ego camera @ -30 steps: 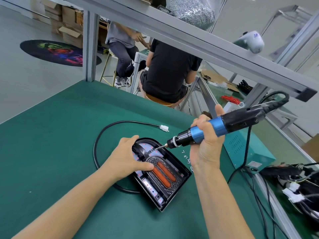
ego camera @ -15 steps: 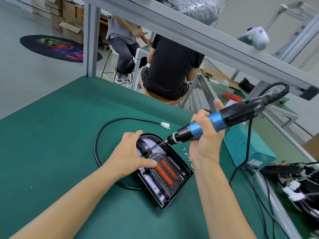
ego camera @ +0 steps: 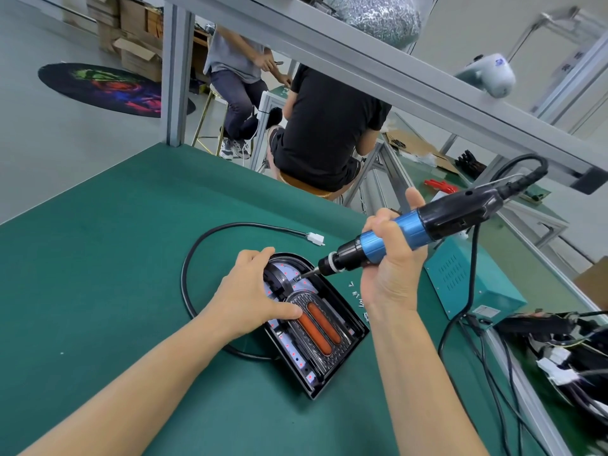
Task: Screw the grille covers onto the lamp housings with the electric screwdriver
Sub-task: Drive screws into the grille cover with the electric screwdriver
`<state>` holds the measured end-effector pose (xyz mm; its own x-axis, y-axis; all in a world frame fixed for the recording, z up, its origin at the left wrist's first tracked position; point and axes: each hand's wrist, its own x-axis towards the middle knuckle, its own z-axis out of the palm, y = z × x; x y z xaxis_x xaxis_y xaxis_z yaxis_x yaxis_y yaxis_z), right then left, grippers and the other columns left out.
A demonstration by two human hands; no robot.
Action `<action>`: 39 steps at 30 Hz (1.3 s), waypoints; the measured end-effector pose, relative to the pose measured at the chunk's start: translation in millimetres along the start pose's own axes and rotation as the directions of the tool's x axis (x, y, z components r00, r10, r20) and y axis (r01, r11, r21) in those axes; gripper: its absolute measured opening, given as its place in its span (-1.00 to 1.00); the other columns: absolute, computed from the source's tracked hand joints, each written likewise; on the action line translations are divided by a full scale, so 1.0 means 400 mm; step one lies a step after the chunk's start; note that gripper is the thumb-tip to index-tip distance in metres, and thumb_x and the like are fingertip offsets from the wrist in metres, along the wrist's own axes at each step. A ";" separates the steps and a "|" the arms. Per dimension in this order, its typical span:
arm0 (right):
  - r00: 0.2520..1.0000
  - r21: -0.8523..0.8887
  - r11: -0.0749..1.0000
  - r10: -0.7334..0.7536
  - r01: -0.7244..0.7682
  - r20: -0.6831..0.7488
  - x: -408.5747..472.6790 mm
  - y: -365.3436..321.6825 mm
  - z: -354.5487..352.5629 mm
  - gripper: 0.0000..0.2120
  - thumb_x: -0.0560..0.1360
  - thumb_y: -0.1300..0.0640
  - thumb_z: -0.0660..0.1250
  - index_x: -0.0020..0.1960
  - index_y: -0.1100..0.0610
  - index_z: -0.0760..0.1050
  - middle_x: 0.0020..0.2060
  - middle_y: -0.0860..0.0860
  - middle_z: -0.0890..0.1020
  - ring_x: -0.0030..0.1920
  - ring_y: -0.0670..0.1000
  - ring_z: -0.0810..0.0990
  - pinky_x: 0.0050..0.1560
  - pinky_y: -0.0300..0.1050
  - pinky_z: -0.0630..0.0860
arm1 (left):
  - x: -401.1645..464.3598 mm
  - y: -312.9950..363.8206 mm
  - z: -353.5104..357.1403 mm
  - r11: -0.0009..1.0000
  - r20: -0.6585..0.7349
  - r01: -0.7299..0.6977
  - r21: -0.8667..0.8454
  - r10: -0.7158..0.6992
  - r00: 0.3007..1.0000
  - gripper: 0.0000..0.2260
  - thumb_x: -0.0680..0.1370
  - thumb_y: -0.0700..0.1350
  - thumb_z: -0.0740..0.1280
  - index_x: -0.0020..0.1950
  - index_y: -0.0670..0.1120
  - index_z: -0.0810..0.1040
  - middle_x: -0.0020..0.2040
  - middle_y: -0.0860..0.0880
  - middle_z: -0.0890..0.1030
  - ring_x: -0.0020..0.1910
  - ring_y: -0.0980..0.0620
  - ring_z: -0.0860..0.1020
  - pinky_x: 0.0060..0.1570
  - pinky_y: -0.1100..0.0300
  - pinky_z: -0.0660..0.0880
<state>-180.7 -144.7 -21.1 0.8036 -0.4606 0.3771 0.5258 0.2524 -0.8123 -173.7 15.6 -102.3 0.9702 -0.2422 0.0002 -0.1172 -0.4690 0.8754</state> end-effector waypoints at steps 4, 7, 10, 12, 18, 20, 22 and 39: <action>1.000 -0.008 1.000 -0.011 0.012 0.028 0.001 0.001 0.001 -0.49 0.31 0.35 0.32 0.20 -0.01 0.43 -0.36 -0.07 0.48 -0.24 0.00 0.42 -0.04 -0.10 0.41 | -0.003 0.001 0.001 1.000 -0.002 -0.012 -0.001 0.012 1.000 0.00 0.24 0.08 0.59 0.54 -0.01 0.10 0.39 0.07 0.23 0.33 0.03 0.32 0.26 0.17 0.29; 0.997 -0.037 0.999 -0.025 0.027 0.071 -0.002 0.004 0.004 -0.50 0.32 0.35 0.31 0.19 -0.02 0.42 -0.36 -0.06 0.47 -0.24 -0.01 0.41 -0.05 -0.10 0.40 | 0.000 0.005 0.004 1.000 -0.001 -0.022 -0.012 0.022 1.000 -0.01 0.26 0.05 0.59 0.54 -0.04 0.09 0.39 0.05 0.22 0.32 0.07 0.30 0.19 0.25 0.26; 0.991 -0.062 0.997 -0.035 0.043 0.126 -0.006 0.006 0.008 -0.49 0.32 0.35 0.30 0.21 -0.01 0.41 -0.36 -0.05 0.47 -0.23 -0.01 0.41 -0.05 -0.15 0.42 | 0.002 0.008 0.008 0.999 -0.014 -0.024 -0.042 0.023 1.000 -0.02 0.27 0.02 0.59 0.54 -0.05 0.12 0.38 0.06 0.24 0.23 0.15 0.29 0.13 0.31 0.23; 0.988 -0.068 0.997 -0.027 0.038 0.149 0.000 0.003 0.010 -0.47 0.32 0.35 0.30 0.22 -0.02 0.41 -0.35 -0.06 0.48 -0.22 -0.01 0.41 -0.07 -0.19 0.45 | 0.002 0.007 0.009 0.998 -0.024 -0.032 -0.063 0.031 0.999 -0.03 0.26 0.00 0.60 0.54 -0.05 0.13 0.37 0.07 0.24 0.21 0.18 0.27 0.12 0.33 0.21; 0.981 -0.073 0.997 -0.002 0.017 0.192 0.008 0.001 0.010 -0.61 0.33 0.33 0.35 -0.28 -0.21 0.56 -0.31 -0.12 0.46 -0.23 -0.02 0.39 -0.12 -0.17 0.39 | 0.000 0.003 0.010 0.996 -0.031 -0.037 -0.082 0.035 0.999 -0.03 0.25 0.00 0.61 0.53 -0.05 0.14 0.38 0.07 0.24 0.22 0.18 0.27 0.14 0.33 0.21; 0.983 -0.070 0.998 0.014 -0.001 0.186 0.005 0.006 0.007 -0.67 0.36 0.31 0.39 -0.25 -0.15 0.55 -0.31 -0.11 0.47 -0.20 0.01 0.41 -0.06 -0.16 0.42 | 0.000 0.000 0.011 0.995 -0.033 -0.028 -0.095 0.025 0.999 -0.04 0.26 -0.01 0.60 0.53 -0.06 0.15 0.37 0.07 0.25 0.21 0.18 0.27 0.13 0.34 0.21; 0.982 -0.079 0.997 0.023 -0.009 0.185 0.005 0.008 0.001 -0.70 0.39 0.30 0.43 -0.24 -0.11 0.52 -0.28 -0.07 0.48 -0.16 0.03 0.42 0.00 -0.17 0.45 | -0.001 -0.004 0.012 0.994 -0.038 -0.018 -0.112 0.013 0.999 -0.04 0.26 -0.01 0.61 0.53 -0.06 0.16 0.35 0.08 0.26 0.19 0.20 0.27 0.13 0.34 0.21; 0.917 -0.152 0.987 0.106 -0.051 0.385 0.011 -0.007 -0.023 -0.69 0.35 0.37 0.34 -0.25 -0.06 0.55 -0.28 -0.04 0.50 -0.18 0.03 0.45 -0.08 -0.17 0.47 | 0.007 -0.019 0.021 0.987 -0.064 -0.004 -0.161 -0.006 0.998 -0.03 0.23 0.00 0.62 0.52 -0.06 0.19 0.29 0.12 0.27 0.19 0.17 0.30 0.15 0.27 0.23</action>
<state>-181.0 -155.1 -21.2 0.8999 -0.0673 0.4308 0.4360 0.1433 -0.8885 -171.7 11.4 -113.1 0.9825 -0.1844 0.0259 -0.0858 -0.3247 0.9419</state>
